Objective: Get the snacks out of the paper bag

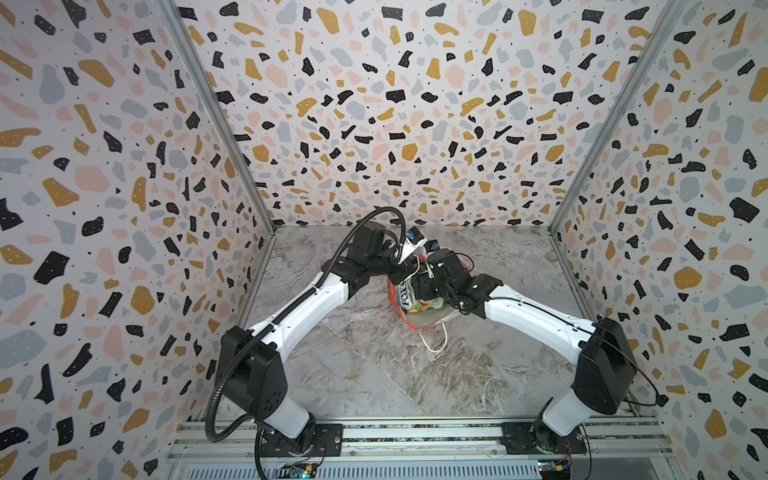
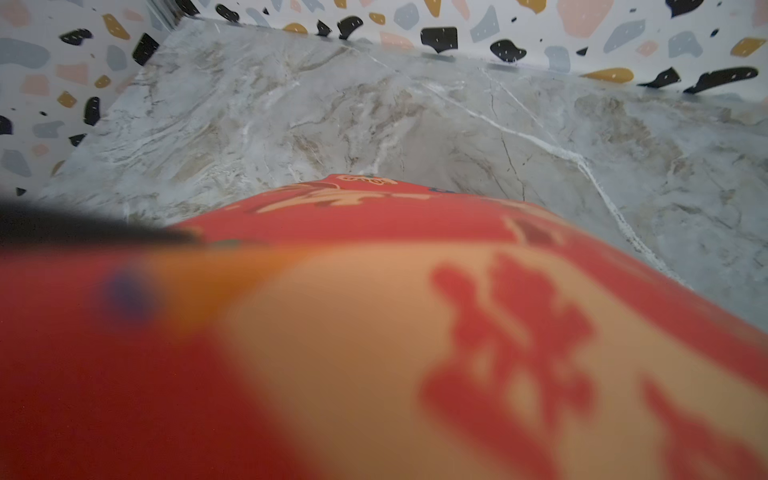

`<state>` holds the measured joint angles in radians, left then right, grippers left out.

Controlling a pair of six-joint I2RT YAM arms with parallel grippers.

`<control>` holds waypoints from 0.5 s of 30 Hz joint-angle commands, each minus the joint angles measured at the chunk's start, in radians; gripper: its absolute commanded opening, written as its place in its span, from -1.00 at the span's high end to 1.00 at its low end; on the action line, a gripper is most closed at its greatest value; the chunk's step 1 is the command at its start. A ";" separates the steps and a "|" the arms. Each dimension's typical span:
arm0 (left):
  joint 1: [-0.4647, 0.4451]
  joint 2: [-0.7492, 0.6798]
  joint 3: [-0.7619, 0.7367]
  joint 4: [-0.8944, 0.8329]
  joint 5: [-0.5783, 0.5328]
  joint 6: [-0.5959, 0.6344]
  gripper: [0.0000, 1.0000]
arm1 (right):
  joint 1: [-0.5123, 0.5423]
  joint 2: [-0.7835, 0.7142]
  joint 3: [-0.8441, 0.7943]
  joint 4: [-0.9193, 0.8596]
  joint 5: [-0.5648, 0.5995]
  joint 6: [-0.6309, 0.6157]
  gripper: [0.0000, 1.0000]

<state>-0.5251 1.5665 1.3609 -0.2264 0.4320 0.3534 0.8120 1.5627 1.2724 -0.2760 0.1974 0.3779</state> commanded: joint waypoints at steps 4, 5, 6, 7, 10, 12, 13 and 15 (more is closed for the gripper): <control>-0.005 0.009 0.057 0.079 -0.004 -0.070 1.00 | 0.068 -0.185 -0.126 0.125 0.028 -0.097 -0.51; -0.006 0.010 0.057 0.078 -0.007 -0.075 1.00 | 0.069 -0.194 -0.135 0.115 0.041 -0.085 -0.50; -0.006 0.010 0.058 0.079 -0.011 -0.082 1.00 | 0.070 -0.200 -0.139 0.101 0.050 -0.074 -0.50; -0.006 0.013 0.060 0.081 -0.013 -0.086 1.00 | 0.072 -0.202 -0.143 0.093 0.054 -0.070 -0.50; -0.006 0.021 0.064 0.089 -0.020 -0.102 1.00 | 0.086 -0.201 -0.162 0.076 0.063 -0.063 -0.53; -0.006 0.023 0.066 0.089 -0.016 -0.103 1.00 | 0.090 -0.195 -0.180 0.082 0.062 -0.058 -0.57; -0.005 0.023 0.066 0.088 -0.017 -0.105 1.00 | 0.090 -0.189 -0.189 0.090 0.062 -0.057 -0.57; -0.006 0.024 0.067 0.086 -0.018 -0.106 1.00 | 0.090 -0.167 -0.186 0.091 0.062 -0.058 -0.58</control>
<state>-0.5247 1.5902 1.3857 -0.2085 0.4023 0.2676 0.8948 1.3811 1.0859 -0.1886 0.2405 0.3161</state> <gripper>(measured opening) 0.047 0.790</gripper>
